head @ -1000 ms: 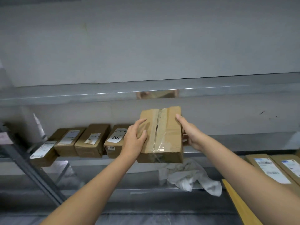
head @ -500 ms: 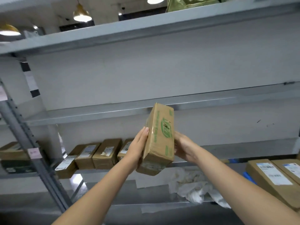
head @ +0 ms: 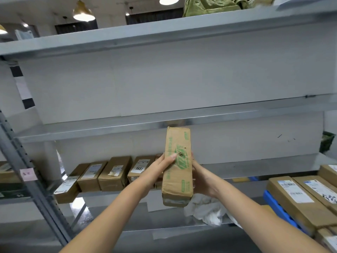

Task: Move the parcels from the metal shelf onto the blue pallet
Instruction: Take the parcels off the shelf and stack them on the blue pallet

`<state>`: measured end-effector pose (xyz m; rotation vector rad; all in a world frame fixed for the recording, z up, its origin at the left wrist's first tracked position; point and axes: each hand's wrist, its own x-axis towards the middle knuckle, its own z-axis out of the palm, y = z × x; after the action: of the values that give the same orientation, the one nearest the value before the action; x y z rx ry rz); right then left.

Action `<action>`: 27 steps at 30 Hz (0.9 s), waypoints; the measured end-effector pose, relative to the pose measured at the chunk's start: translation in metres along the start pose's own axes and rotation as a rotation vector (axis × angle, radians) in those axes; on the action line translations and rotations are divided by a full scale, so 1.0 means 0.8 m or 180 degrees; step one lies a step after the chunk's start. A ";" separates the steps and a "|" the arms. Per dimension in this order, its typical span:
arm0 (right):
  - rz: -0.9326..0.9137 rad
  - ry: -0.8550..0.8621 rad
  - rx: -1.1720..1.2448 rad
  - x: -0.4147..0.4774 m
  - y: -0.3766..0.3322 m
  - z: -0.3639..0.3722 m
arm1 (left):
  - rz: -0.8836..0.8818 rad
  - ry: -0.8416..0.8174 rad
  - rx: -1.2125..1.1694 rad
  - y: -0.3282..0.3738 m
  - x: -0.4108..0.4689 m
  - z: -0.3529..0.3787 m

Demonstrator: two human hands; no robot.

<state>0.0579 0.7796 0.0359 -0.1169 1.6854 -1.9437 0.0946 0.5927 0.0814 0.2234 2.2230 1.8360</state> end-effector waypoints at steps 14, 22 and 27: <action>-0.0629 0.1300 -0.0737 -0.035 -0.048 -0.067 | 0.1096 0.1288 -0.0632 -0.009 0.028 0.022; -0.0960 0.1843 -0.0984 -0.043 -0.008 -0.086 | 0.0629 0.1182 -0.0455 -0.051 0.064 0.053; -0.0919 0.2076 -0.0934 -0.053 0.005 -0.099 | 0.0448 0.0760 -0.0434 -0.066 0.078 0.073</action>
<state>0.0620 0.8688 0.0283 0.1999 2.4939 -2.0590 0.0540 0.6541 0.0133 0.1445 2.2725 2.1834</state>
